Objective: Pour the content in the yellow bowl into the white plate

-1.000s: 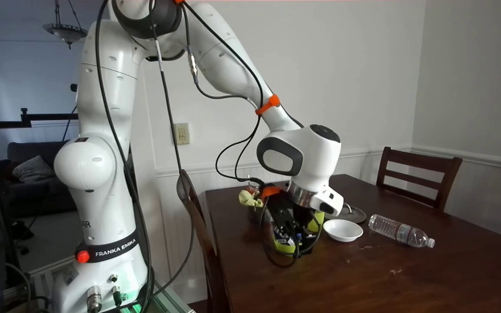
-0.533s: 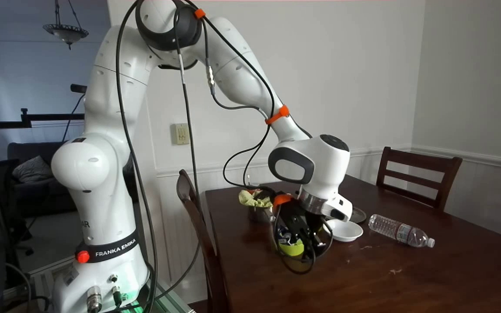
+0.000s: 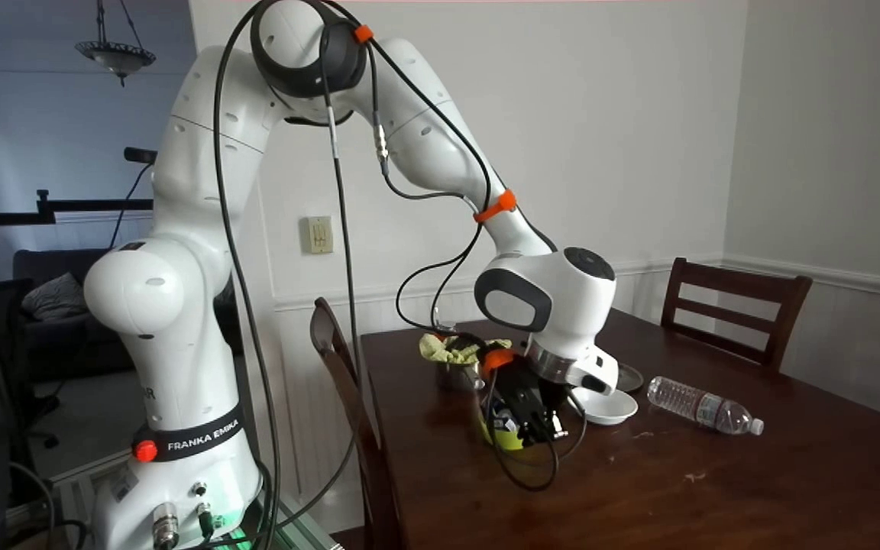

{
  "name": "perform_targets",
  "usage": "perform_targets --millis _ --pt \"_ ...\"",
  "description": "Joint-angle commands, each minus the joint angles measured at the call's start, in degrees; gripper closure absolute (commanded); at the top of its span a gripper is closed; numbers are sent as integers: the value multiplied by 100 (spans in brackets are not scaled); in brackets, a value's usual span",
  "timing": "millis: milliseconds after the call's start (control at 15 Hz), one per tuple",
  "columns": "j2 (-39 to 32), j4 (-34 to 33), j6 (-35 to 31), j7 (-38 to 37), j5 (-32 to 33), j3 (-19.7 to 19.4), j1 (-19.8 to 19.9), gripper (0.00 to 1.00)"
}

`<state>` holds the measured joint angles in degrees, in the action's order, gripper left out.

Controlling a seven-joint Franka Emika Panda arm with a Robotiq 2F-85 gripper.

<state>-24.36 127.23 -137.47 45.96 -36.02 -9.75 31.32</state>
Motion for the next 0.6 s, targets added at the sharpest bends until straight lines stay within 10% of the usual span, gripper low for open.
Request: perform_targets --millis 0,267,533 --pt "95 162 -101 734 -650 186 267 84" --pt "214 293 7 1344 -1157 152 252 60" --pt "202 294 75 1669 -1437 92 127 68"
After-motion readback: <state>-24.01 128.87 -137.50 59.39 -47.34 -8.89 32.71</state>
